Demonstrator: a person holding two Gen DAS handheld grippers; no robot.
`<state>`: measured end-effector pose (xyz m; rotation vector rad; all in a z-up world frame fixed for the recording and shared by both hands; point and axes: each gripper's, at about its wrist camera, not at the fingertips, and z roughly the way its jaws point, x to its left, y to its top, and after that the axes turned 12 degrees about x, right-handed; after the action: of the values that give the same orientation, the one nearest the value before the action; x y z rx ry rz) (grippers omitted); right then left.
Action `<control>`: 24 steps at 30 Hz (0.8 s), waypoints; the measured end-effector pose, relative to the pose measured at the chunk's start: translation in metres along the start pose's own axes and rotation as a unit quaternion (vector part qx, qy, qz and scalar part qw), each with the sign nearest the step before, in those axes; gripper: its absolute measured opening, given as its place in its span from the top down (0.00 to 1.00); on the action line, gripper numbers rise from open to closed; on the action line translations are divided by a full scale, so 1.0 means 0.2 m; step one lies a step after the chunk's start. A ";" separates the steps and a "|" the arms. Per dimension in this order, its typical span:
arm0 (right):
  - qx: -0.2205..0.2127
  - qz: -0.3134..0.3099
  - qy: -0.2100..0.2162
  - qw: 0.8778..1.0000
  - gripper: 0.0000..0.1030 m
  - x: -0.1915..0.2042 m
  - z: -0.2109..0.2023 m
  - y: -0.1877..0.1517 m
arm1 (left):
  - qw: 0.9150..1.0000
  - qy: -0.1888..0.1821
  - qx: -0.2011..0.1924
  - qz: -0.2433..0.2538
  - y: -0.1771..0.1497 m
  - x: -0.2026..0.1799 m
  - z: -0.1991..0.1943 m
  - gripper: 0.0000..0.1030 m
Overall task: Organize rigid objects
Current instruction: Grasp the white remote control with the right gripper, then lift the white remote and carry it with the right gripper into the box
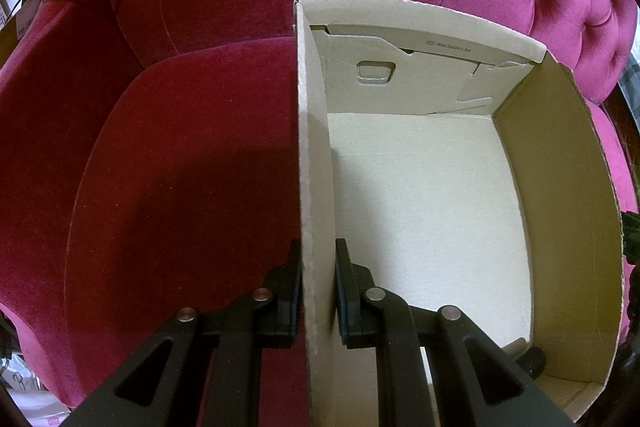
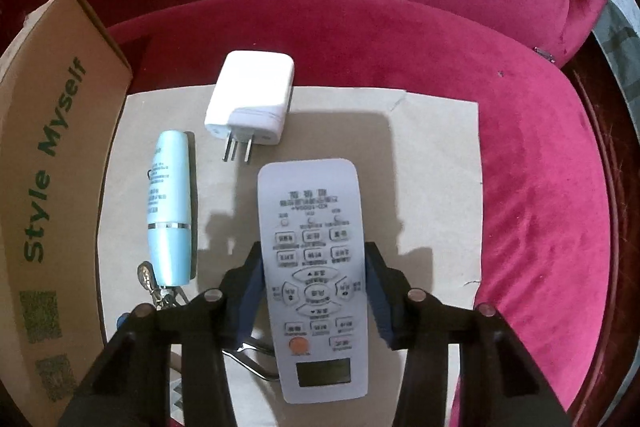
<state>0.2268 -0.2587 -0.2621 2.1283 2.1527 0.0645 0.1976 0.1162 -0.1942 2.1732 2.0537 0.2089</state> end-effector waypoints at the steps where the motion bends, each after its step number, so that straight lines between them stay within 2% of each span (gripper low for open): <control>1: 0.000 -0.002 -0.005 1.000 0.51 0.00 -0.01 0.00 | 1.000 0.000 0.000 0.000 0.00 0.00 0.00 0.86; 7: 0.003 0.007 -0.009 1.000 0.52 0.03 -0.03 0.00 | 1.000 0.000 0.000 0.000 0.00 0.00 0.00 0.86; 24: -0.029 0.019 -0.005 0.999 0.52 0.07 -0.30 -0.05 | 1.000 0.000 0.000 -0.001 0.00 0.00 0.00 0.86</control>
<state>0.2091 -0.2419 -0.2035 2.1322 2.0796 0.1158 0.1966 0.1155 -0.1942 2.1710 2.0558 0.2096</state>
